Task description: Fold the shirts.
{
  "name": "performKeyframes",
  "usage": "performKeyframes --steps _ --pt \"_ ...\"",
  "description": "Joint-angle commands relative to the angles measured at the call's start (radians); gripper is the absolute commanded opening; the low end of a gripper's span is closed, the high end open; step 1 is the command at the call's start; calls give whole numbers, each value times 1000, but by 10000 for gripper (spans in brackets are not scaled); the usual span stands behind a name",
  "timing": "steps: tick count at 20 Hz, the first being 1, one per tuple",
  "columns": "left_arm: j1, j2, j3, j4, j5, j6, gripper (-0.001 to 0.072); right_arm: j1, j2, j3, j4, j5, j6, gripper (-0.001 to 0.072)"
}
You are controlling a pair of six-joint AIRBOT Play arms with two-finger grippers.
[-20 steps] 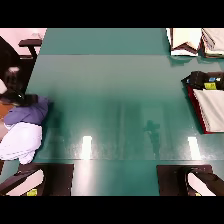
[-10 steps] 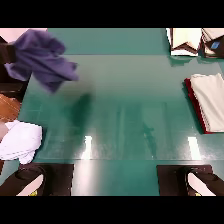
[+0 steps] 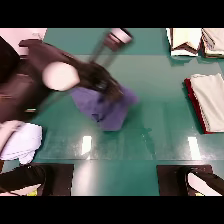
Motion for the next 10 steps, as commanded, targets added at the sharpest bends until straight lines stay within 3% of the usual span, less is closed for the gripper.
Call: performKeyframes --steps 1,6,10 --pt "-31 -113 7 -39 90 27 500 -1 -56 65 1 83 0 22" --pt "362 -93 1 -45 0 -32 500 0 -87 64 2 111 0 21" --pt "666 -129 -102 -188 0 -28 501 0 -87 63 2 110 0 21"
